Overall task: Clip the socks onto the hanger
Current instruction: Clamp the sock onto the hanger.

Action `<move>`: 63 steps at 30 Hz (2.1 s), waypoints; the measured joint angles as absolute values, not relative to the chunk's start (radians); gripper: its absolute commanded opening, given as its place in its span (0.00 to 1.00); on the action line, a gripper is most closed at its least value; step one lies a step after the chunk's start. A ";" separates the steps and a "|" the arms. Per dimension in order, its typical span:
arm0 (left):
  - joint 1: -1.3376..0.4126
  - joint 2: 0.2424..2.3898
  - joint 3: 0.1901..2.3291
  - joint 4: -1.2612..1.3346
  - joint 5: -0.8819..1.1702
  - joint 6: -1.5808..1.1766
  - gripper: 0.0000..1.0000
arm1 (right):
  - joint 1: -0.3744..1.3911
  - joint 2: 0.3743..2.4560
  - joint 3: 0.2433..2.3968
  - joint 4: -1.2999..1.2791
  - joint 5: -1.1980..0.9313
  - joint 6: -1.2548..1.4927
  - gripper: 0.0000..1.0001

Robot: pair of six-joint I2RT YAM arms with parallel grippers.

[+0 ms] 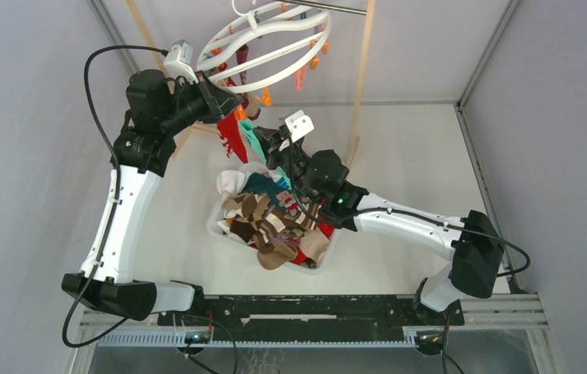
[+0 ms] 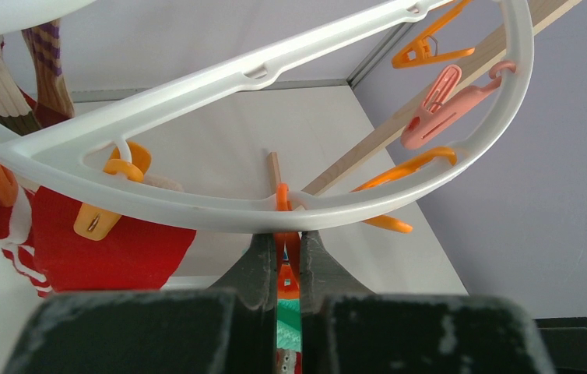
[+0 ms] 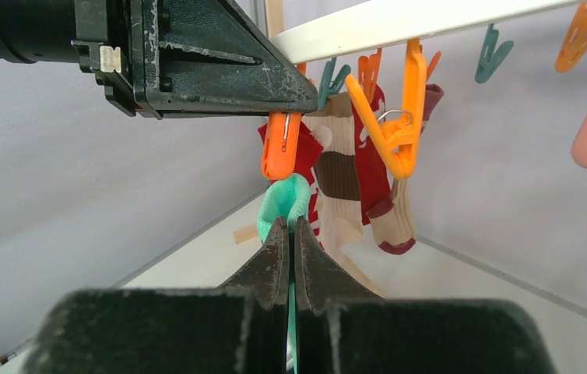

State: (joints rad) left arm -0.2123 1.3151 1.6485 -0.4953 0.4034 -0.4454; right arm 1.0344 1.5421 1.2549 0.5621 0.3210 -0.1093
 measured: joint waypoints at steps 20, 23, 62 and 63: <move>-0.214 1.315 1.649 -0.488 0.403 -0.449 0.00 | 1.030 1.506 1.255 0.549 0.308 -0.125 0.00; -0.214 1.315 1.649 -0.488 0.403 -0.454 0.00 | 1.030 1.507 1.256 0.549 0.304 -0.124 0.00; -0.217 1.314 1.631 -0.447 0.399 -0.468 0.77 | 0.991 1.519 1.324 0.550 0.260 -0.049 0.00; -0.217 1.313 1.631 -0.447 0.399 -0.471 0.88 | 0.991 1.519 1.325 0.550 0.259 -0.047 0.00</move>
